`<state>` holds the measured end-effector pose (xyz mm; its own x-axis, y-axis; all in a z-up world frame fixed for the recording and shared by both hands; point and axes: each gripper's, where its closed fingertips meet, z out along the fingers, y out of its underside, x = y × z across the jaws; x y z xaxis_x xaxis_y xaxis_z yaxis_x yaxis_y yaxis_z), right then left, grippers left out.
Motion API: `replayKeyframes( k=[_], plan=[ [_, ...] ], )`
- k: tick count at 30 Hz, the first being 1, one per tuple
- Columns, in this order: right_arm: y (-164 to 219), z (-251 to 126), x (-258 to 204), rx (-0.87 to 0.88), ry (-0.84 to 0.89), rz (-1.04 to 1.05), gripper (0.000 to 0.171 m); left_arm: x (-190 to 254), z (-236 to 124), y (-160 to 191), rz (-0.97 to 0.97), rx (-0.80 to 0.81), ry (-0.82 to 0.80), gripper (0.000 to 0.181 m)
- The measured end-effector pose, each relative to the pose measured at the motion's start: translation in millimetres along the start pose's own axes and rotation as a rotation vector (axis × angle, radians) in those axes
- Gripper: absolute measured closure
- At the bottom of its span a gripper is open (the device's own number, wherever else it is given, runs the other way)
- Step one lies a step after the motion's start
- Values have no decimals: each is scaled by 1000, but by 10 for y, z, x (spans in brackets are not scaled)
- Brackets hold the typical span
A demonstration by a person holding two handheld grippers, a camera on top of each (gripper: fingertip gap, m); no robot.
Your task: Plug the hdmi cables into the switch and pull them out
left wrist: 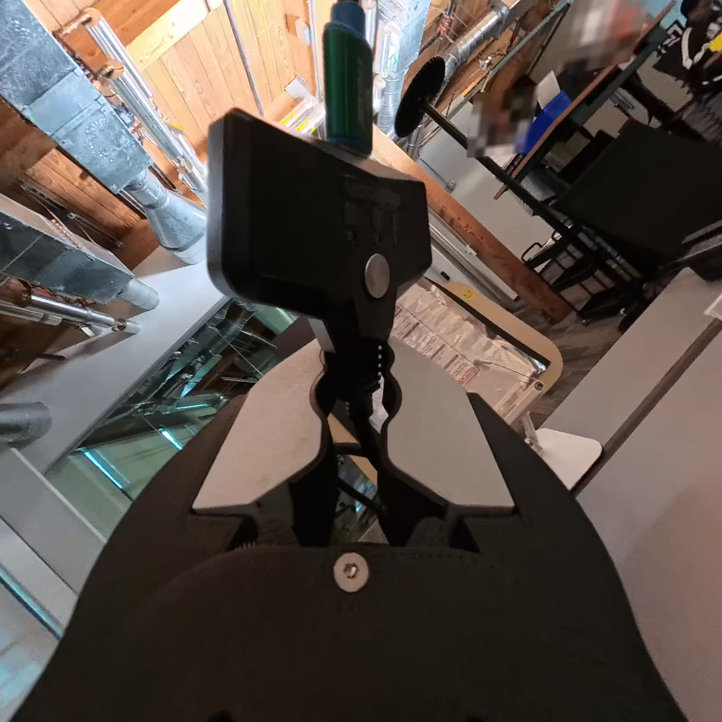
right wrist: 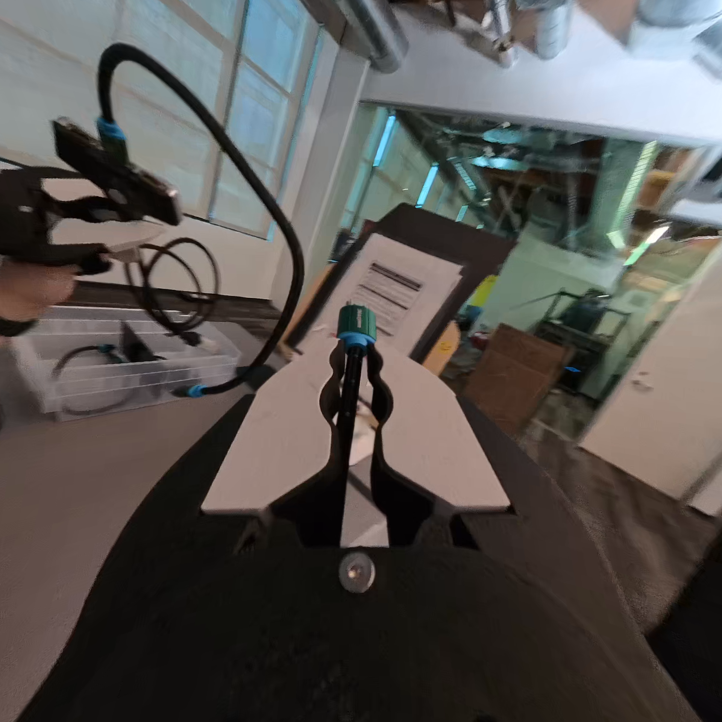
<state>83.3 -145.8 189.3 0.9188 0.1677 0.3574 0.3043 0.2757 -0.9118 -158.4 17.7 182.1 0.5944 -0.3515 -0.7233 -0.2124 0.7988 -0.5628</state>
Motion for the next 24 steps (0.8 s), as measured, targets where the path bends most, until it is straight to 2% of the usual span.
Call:
replayKeyframes(
  k=[5,11,18,24],
  plan=[
    [-48,53,-359,15,-230,92,160,-79,-29,41,112,-26,-67,160],
    [-324,24,-852,58,-429,167,160,57,16,93,281,-48,-112,160],
    [-338,311,-1415,-34,-520,228,160,323,59,34,360,-22,-87,160],
    [-235,481,-1661,-98,-574,296,160,545,74,-54,462,0,-84,160]
  ],
)
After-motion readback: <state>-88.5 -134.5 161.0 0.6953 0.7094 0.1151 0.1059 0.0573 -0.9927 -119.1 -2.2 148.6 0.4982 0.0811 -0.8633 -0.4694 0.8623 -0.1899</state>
